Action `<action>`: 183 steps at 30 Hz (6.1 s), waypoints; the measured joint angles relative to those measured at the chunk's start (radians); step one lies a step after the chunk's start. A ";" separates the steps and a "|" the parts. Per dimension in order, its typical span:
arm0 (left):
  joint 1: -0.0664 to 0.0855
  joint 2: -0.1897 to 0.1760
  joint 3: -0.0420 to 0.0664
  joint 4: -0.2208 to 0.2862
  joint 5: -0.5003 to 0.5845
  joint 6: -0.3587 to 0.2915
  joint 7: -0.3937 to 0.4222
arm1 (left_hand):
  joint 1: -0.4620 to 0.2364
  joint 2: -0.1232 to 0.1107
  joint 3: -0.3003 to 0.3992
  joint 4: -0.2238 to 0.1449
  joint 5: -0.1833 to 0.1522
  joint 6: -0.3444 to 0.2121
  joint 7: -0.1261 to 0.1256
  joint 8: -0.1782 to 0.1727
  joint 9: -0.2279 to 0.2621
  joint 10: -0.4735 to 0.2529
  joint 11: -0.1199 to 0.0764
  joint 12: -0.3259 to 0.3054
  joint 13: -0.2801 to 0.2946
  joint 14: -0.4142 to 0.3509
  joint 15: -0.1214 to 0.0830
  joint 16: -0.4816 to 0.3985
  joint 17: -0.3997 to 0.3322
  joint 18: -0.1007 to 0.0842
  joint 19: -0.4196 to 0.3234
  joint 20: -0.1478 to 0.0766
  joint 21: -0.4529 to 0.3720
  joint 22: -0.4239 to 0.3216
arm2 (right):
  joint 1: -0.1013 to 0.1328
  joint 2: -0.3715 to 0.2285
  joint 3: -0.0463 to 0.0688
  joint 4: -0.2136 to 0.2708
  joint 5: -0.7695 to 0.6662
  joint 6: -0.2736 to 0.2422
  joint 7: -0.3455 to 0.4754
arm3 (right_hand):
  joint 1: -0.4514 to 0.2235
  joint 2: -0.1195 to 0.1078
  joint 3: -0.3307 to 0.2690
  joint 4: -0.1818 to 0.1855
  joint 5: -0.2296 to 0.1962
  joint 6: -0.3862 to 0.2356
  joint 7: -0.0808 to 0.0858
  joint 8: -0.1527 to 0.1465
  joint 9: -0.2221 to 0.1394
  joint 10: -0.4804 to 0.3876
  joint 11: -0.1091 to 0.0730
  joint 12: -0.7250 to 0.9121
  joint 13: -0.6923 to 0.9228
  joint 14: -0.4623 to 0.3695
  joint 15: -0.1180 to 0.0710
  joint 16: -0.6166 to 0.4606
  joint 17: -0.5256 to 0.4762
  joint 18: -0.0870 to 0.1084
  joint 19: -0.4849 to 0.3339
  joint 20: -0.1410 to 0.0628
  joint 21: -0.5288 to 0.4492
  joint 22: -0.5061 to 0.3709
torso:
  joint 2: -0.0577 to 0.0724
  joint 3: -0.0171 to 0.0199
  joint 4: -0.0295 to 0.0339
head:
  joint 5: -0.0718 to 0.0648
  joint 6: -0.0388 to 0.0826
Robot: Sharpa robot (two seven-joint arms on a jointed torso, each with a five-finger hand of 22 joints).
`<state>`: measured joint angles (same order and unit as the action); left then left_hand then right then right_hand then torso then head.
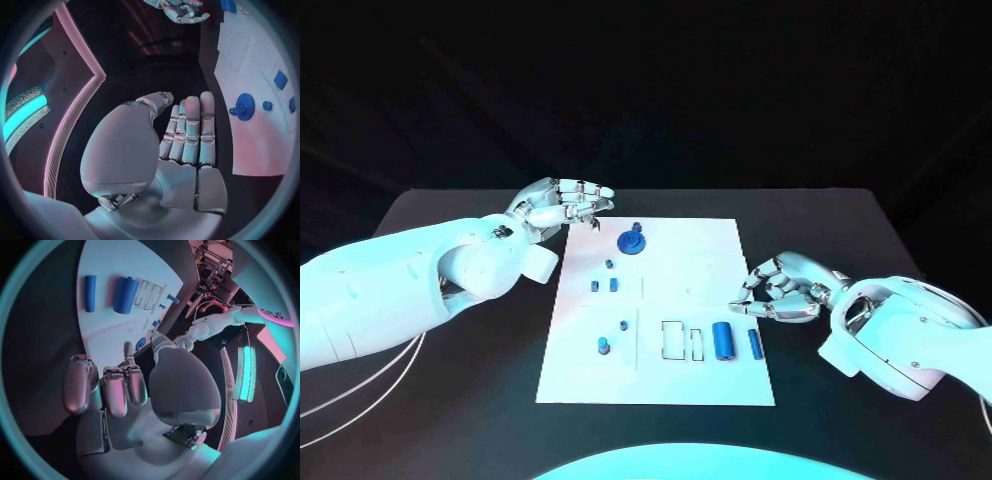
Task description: Assemble the parts on the task board
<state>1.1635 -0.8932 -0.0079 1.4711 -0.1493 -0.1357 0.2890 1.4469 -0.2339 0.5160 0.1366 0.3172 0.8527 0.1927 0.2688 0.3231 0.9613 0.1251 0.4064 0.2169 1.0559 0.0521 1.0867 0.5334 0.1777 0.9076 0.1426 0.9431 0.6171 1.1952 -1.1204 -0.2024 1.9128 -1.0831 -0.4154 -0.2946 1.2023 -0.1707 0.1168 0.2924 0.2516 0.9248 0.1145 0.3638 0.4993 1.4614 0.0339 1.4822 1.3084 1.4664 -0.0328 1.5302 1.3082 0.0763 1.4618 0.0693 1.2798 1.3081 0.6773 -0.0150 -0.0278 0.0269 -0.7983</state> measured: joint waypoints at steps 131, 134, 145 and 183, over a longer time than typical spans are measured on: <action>-0.005 -0.010 0.000 0.011 0.007 0.003 -0.001 | -0.009 0.009 -0.008 0.008 0.000 0.000 0.000 0.000 -0.003 -0.003 0.004 0.008 -0.001 0.000 0.000 0.000 0.000 0.000 0.000 0.000 -0.012 -0.008 | -0.047 0.271 -0.006 -0.058 0.118 0.013 -0.234 | -0.047 0.126 -0.263 0.001 -0.002 0.077 -0.044 0.097 -0.032 0.005 -0.030 0.039 -0.001 0.002 -0.023 0.019 -0.001 -0.015 0.002 -0.017 0.038 -0.001 | 0.001 -0.0012 0.0024 | 0.008 -0.014; -0.005 -0.010 0.000 0.011 0.007 0.003 -0.001 | -0.009 0.009 -0.008 0.008 0.000 0.000 0.000 0.000 -0.003 -0.003 0.003 0.008 -0.001 0.000 0.000 0.000 0.000 0.000 0.000 0.000 -0.012 -0.008 | -0.047 0.272 -0.006 -0.058 0.116 0.015 -0.234 | -0.057 0.125 -0.270 0.003 -0.002 0.077 -0.044 0.097 -0.032 0.005 -0.030 0.039 0.000 0.002 -0.023 0.019 -0.001 -0.015 0.002 -0.017 0.038 -0.001 | 0.001 -0.0012 0.0024 | 0.009 -0.015; -0.005 -0.010 0.000 0.011 0.007 0.003 -0.001 | -0.009 0.009 -0.008 0.008 0.000 0.000 0.000 0.000 -0.003 -0.003 0.004 0.008 -0.001 0.000 0.000 0.000 0.000 0.000 0.000 0.000 -0.012 -0.008 | -0.048 0.268 -0.006 -0.056 0.107 0.022 -0.234 | -0.056 0.125 -0.270 0.003 -0.002 0.077 -0.044 0.097 -0.032 0.005 -0.030 0.035 0.000 0.002 -0.023 0.019 -0.001 -0.015 0.002 -0.017 0.038 0.000 | 0.001 -0.0008 0.0017 | 0.008 -0.013; -0.006 -0.009 0.000 0.011 0.008 0.003 0.006 | -0.009 0.009 -0.008 0.008 0.000 0.000 0.000 0.000 -0.003 -0.003 0.004 0.008 -0.002 0.000 0.000 0.000 0.000 0.000 0.000 0.000 -0.012 -0.009 | -0.003 0.048 -0.006 -0.024 0.003 0.005 -0.104 | 0.206 0.121 -0.199 -0.007 0.004 0.036 -0.028 0.060 -0.064 0.005 -0.030 0.024 0.000 0.000 -0.028 0.019 0.000 -0.015 0.003 -0.025 0.010 0.000 | 0.000 -0.0015 0.0012 | -0.024 -0.014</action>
<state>1.1577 -0.9019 -0.0080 1.4822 -0.1412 -0.1324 0.2952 1.4377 -0.2247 0.5078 0.1448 0.3172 0.8527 0.1927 0.2688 0.3197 0.9579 0.1286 0.4144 0.2150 1.0560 0.0520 1.0867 0.5331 0.1776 0.9076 0.1426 0.9313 0.6079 1.1922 -1.0722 -0.2079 1.8885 -1.0804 -0.4101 -0.3983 1.4082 -0.0501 -0.0820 0.2854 0.2557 0.9603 0.0862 0.4236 0.4353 1.4665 0.0038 1.5062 1.3088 1.4663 -0.0605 1.5493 1.3081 0.0612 1.4645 0.0446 1.2896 1.3076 0.6770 -0.0165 -0.0267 0.0033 -0.8119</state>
